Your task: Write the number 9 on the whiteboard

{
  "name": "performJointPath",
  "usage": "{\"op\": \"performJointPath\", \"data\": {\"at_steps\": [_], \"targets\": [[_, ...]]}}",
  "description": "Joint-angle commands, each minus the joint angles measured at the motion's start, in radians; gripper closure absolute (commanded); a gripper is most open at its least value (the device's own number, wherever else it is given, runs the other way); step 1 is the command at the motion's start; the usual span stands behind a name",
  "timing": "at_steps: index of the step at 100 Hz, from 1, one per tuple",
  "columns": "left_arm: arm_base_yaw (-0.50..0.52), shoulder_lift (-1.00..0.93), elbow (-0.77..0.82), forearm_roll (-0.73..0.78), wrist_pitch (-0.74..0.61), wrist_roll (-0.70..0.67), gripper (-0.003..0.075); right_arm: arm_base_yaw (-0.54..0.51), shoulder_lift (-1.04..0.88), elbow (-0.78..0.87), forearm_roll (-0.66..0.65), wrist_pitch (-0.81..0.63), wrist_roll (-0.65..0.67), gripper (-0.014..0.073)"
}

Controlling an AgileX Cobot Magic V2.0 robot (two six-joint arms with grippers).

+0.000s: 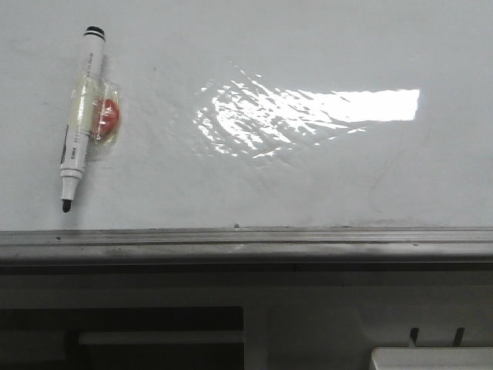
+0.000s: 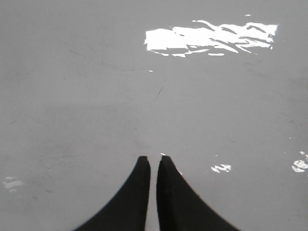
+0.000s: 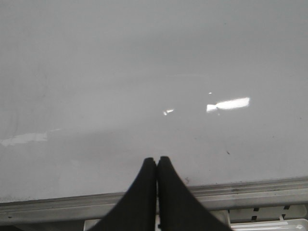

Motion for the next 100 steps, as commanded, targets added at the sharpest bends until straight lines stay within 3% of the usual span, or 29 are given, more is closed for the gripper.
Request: {"op": "performJointPath", "data": {"at_steps": [1, 10, 15, 25, 41, 58, 81, 100], "targets": [[0.004, 0.019, -0.038, -0.01, -0.072, -0.012, 0.0538, -0.006, 0.019, -0.036, 0.003, -0.049, -0.003, 0.0663], [0.004, 0.019, -0.038, -0.01, -0.096, -0.012, 0.0376, -0.006, 0.019, -0.036, 0.003, -0.055, -0.003, 0.0663], [0.004, 0.019, -0.034, -0.018, -0.119, -0.012, 0.0324, -0.006, 0.019, -0.036, 0.003, -0.058, -0.003, 0.0663], [0.004, 0.02, -0.01, -0.087, -0.21, -0.012, 0.031, -0.006, 0.019, -0.036, 0.003, -0.059, -0.003, 0.0663], [-0.051, 0.044, -0.01, -0.108, -0.223, -0.012, 0.031, -0.006, 0.019, -0.036, 0.003, -0.059, -0.003, 0.0663], [-0.238, 0.144, -0.01, -0.112, -0.268, -0.012, 0.031, -0.006, 0.019, -0.036, 0.003, -0.059, -0.003, 0.0663], [-0.59, 0.35, -0.01, -0.116, -0.444, -0.012, 0.0318, -0.006, 0.019, -0.036, 0.003, -0.057, -0.003, 0.0663], [-0.782, 0.536, -0.01, -0.185, -0.616, -0.012, 0.0368, -0.006, 0.019, -0.036, 0.003, -0.046, -0.003, 0.0663]]}}
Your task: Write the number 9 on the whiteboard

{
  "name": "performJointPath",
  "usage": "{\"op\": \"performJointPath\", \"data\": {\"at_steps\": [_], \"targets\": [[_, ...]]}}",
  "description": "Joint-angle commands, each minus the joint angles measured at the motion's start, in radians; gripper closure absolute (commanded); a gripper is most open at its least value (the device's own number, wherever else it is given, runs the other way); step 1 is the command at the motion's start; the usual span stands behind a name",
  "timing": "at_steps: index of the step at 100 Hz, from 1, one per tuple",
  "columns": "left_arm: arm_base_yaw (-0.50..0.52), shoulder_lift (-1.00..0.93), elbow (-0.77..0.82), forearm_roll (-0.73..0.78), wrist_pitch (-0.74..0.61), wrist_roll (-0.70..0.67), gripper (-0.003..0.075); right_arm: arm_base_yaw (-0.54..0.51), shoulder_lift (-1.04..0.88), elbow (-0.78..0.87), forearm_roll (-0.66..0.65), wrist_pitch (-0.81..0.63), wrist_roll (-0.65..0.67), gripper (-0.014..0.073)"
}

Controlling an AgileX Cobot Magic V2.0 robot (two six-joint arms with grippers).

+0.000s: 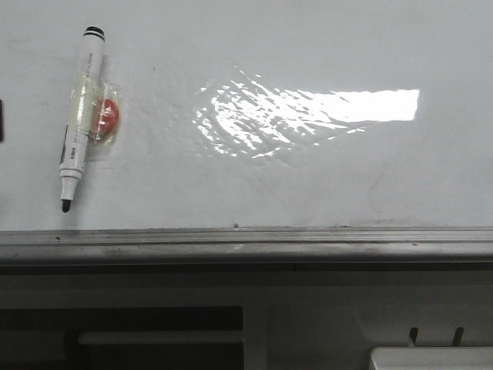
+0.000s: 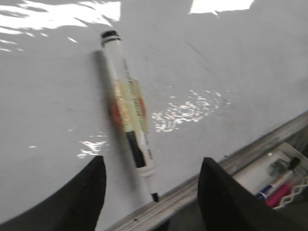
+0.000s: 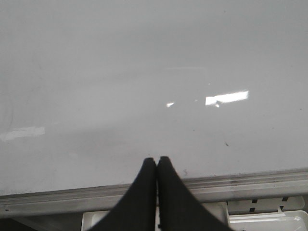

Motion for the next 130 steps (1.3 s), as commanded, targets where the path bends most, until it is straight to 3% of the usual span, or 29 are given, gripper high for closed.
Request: {"op": "performJointPath", "data": {"at_steps": [1, 31, 61, 68, 77, 91, 108, 122, 130], "targets": [[-0.07, 0.084, -0.025, -0.069, -0.181, -0.011, 0.0372, -0.006, 0.015, -0.036, 0.003, -0.061, -0.003, 0.0663], [-0.115, 0.309, -0.025, -0.17, -0.465, -0.011, 0.0374, -0.006, 0.015, -0.036, 0.003, -0.061, -0.003, 0.0663], [-0.115, 0.434, -0.025, -0.17, -0.494, -0.038, 0.038, 0.0, 0.015, -0.036, 0.003, -0.061, -0.003, 0.0663], [-0.115, 0.449, -0.025, -0.17, -0.496, -0.038, 0.0426, 0.0, 0.015, -0.036, 0.003, -0.064, -0.003, 0.0663], [-0.115, 0.469, -0.025, -0.17, -0.501, -0.038, 0.054, 0.016, 0.015, -0.036, 0.019, -0.087, -0.003, 0.0663], [-0.115, 0.476, -0.025, -0.173, -0.507, -0.038, 0.0737, 0.131, 0.017, -0.036, 0.071, -0.064, -0.003, 0.0663], [-0.115, 0.474, -0.025, -0.14, -0.507, -0.038, 0.074, 0.304, 0.069, -0.05, 0.066, -0.025, -0.02, 0.0662], [-0.117, 0.442, -0.025, 0.026, -0.501, -0.04, 0.0741, 0.435, 0.157, -0.113, 0.07, 0.023, -0.12, 0.0657], [-0.127, 0.417, -0.025, 0.122, -0.501, -0.04, 0.074, 0.525, 0.223, -0.164, 0.076, 0.024, -0.2, 0.0594]]}}
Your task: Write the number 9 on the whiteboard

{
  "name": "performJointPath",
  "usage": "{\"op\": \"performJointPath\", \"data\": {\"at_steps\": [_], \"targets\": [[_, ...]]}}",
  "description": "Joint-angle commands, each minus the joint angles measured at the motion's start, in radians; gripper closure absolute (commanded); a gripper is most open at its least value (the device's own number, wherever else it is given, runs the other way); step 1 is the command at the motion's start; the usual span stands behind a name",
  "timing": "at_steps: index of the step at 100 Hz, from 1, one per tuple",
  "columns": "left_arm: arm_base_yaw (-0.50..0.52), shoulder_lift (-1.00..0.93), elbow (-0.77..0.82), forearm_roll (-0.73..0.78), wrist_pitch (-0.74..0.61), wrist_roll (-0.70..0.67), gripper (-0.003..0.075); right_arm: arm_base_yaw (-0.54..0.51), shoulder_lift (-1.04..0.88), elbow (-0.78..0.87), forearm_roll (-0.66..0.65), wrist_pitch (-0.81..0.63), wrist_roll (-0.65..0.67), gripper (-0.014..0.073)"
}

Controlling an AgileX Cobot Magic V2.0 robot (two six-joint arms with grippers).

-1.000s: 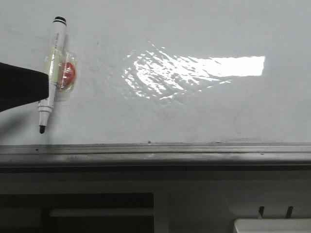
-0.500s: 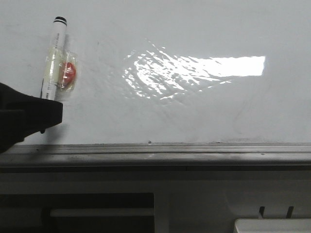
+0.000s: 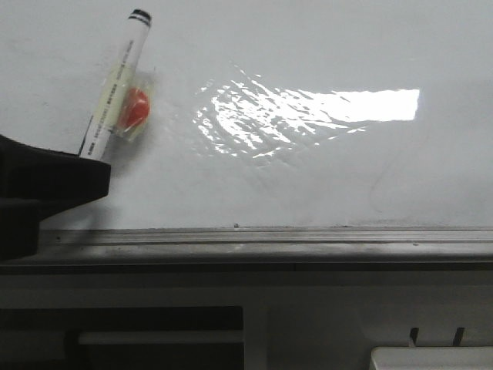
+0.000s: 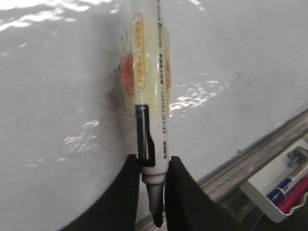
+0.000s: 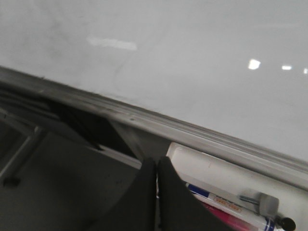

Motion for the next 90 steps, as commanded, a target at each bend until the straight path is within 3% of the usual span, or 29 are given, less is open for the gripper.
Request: {"op": "performJointPath", "data": {"at_steps": [1, 16, 23, 44, 79, 85, 90], "targets": [[-0.013, -0.042, -0.025, 0.123, -0.071, -0.01, 0.074, 0.087, 0.073, -0.091, 0.013, -0.058, -0.106, 0.0585], [-0.013, -0.06, -0.025, 0.326, -0.071, 0.001, 0.074, 0.256, 0.196, -0.207, 0.015, -0.098, -0.15, 0.0333], [-0.013, -0.06, -0.025, 0.412, -0.074, 0.001, 0.0741, 0.322, 0.249, -0.271, 0.015, -0.105, -0.15, 0.0282], [-0.013, -0.06, -0.025, 0.566, -0.083, 0.063, 0.0741, 0.435, 0.397, -0.423, 0.02, -0.113, -0.15, 0.0287], [-0.013, -0.06, -0.025, 0.568, -0.083, 0.104, 0.074, 0.445, 0.586, -0.549, 0.11, -0.029, -0.15, 0.0292], [-0.013, -0.06, -0.025, 0.568, -0.085, 0.104, 0.074, 0.445, 0.6, -0.549, 0.122, -0.026, -0.148, 0.0349], [-0.013, -0.06, -0.025, 0.568, -0.085, 0.104, 0.074, 0.445, 0.602, -0.549, 0.124, -0.029, -0.148, 0.0472]]}}
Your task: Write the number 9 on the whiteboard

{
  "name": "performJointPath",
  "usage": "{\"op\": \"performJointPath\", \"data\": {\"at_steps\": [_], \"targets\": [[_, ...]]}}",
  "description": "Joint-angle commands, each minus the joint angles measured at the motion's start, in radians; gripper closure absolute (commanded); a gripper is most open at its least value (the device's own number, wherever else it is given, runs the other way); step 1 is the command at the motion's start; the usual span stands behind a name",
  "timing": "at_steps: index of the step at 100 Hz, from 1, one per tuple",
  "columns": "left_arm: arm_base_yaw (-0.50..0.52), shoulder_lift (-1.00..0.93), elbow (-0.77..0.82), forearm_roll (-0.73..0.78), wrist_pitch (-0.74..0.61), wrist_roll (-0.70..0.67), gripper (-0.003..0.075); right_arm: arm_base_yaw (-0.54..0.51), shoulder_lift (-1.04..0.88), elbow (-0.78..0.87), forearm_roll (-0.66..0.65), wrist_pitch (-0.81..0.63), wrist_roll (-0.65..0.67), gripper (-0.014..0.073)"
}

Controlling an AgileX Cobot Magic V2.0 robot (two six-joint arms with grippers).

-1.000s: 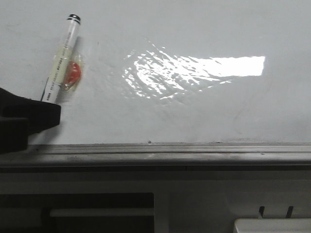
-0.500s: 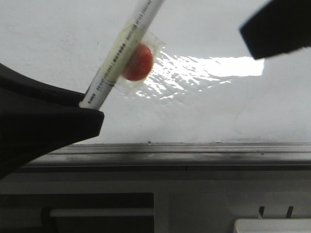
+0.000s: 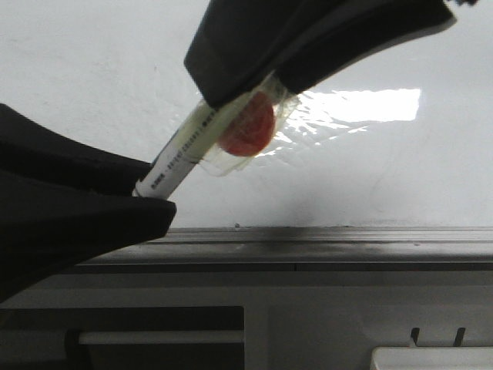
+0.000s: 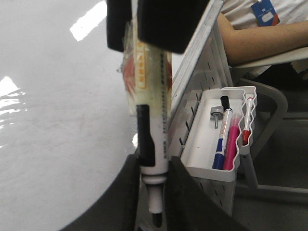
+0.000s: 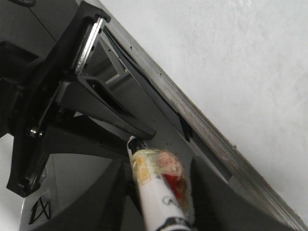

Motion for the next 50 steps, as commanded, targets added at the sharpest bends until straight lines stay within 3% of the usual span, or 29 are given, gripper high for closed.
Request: {"op": "performJointPath", "data": {"at_steps": [1, 6, 9, 21, 38, 50], "targets": [[-0.007, -0.018, -0.025, -0.012, -0.083, -0.002, 0.074, -0.001, -0.006, -0.035, 0.025, -0.045, -0.009, 0.0489], [-0.007, -0.018, -0.025, -0.012, -0.074, -0.002, 0.0739, -0.001, -0.011, -0.035, 0.025, -0.055, -0.009, 0.0632], [-0.007, -0.018, -0.025, -0.014, -0.067, -0.002, 0.0739, -0.001, -0.01, -0.035, 0.025, -0.062, -0.009, 0.0672], [-0.007, -0.018, -0.025, -0.05, -0.086, -0.011, 0.067, -0.001, -0.017, -0.044, 0.028, -0.058, -0.009, 0.0666], [-0.007, -0.038, -0.025, -0.148, -0.113, -0.011, 0.039, -0.001, -0.021, -0.044, 0.015, -0.044, -0.015, 0.0666], [-0.007, -0.107, -0.025, -0.311, -0.108, -0.005, 0.0365, -0.012, -0.022, -0.044, 0.002, -0.055, -0.015, 0.0663]]}}
